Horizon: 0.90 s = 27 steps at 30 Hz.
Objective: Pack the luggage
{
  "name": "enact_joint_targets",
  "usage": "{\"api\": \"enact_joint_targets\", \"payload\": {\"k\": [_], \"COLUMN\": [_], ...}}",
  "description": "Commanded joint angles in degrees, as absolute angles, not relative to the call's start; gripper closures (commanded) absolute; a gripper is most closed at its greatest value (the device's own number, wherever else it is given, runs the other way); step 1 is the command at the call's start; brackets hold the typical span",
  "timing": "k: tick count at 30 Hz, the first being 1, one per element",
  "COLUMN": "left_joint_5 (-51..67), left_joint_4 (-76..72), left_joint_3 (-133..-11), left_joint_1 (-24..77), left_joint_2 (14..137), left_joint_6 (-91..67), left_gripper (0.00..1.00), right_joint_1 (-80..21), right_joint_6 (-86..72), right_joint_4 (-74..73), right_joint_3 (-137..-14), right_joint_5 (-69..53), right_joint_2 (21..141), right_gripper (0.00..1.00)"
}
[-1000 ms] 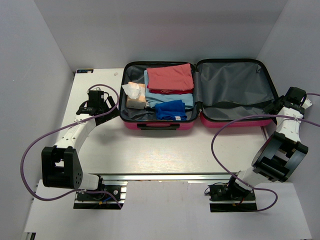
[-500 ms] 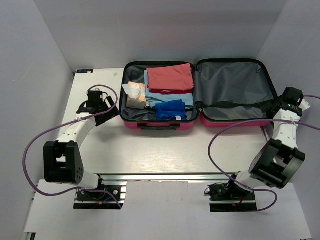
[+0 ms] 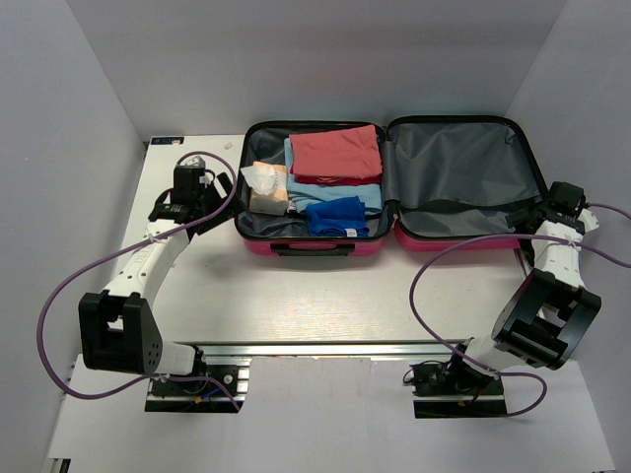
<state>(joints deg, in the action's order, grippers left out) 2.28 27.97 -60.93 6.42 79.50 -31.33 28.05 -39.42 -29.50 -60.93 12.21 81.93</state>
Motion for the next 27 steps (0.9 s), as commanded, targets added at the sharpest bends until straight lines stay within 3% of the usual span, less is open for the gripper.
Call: {"api": "enact_joint_targets", "payload": {"k": [1, 9, 12, 14, 15, 16, 18, 19, 21, 22, 24, 25, 27], "left_joint_5": [5.0, 4.49, 5.36, 5.71, 5.89, 5.98, 6.85, 8.25, 9.92, 11.76, 13.35, 14.32, 14.68], "left_joint_4": [25.33, 25.4, 24.08, 23.29, 22.94, 22.24, 21.36, 20.49, 18.99, 18.46, 17.06, 16.79, 16.44], "left_joint_3": [-61.26, -59.86, -58.19, -57.66, -57.4, -57.31, -57.13, -57.04, -57.13, -57.04, -56.95, -56.87, -56.69], "left_joint_1": [6.33, 6.86, 6.86, 6.86, 6.86, 6.86, 7.38, 7.38, 7.38, 7.38, 7.38, 7.9, 7.91], "left_joint_2": [77.25, 84.28, 85.34, 86.13, 86.39, 86.92, 87.71, 88.67, 89.82, 90.52, 92.19, 93.15, 93.6], "left_joint_6": [-31.9, -32.52, -32.87, -33.05, -33.13, -33.22, -33.4, -33.31, -33.22, -33.22, -33.22, -33.14, -33.13], "left_gripper": [0.02, 0.06, 0.13, 0.19, 0.27, 0.31, 0.41, 0.55, 0.67, 0.78, 0.87, 0.97, 1.0], "right_joint_1": [27.08, 25.32, 24.52, 24.08, 23.91, 23.47, 22.94, 22.07, 20.66, 19.18, 15.76, 13.73, 10.74], "right_joint_6": [-42.19, -40.96, -40.78, -40.78, -40.69, -40.43, -39.38, -38.42, -34.38, -33.23, -29.02, -27.7, -24.18], "right_joint_4": [-24.27, -22.15, -21.8, -22.06, -22.06, -22.06, -22.15, -22.76, -23.46, -24.6, -26.01, -26.28, -27.59], "right_joint_3": [-59.77, -59.86, -59.33, -59.41, -59.68, -59.94, -61.51, -62.48, -66.42, -68.01, -70.65, -73.1, -75.22], "right_joint_5": [11.52, 11.69, 12.66, 14.06, 14.5, 15.02, 15.99, 16.34, 17.14, 18.53, 19.94, 21.43, 23.19], "right_joint_2": [82.88, 87.19, 87.98, 88.07, 87.98, 87.46, 86.75, 86.05, 85.43, 84.99, 84.29, 83.68, 82.36], "right_gripper": [0.11, 0.2, 0.3, 0.47, 0.53, 0.67, 0.78, 0.85, 0.95, 1.0, 1.0, 1.0, 1.0]}}
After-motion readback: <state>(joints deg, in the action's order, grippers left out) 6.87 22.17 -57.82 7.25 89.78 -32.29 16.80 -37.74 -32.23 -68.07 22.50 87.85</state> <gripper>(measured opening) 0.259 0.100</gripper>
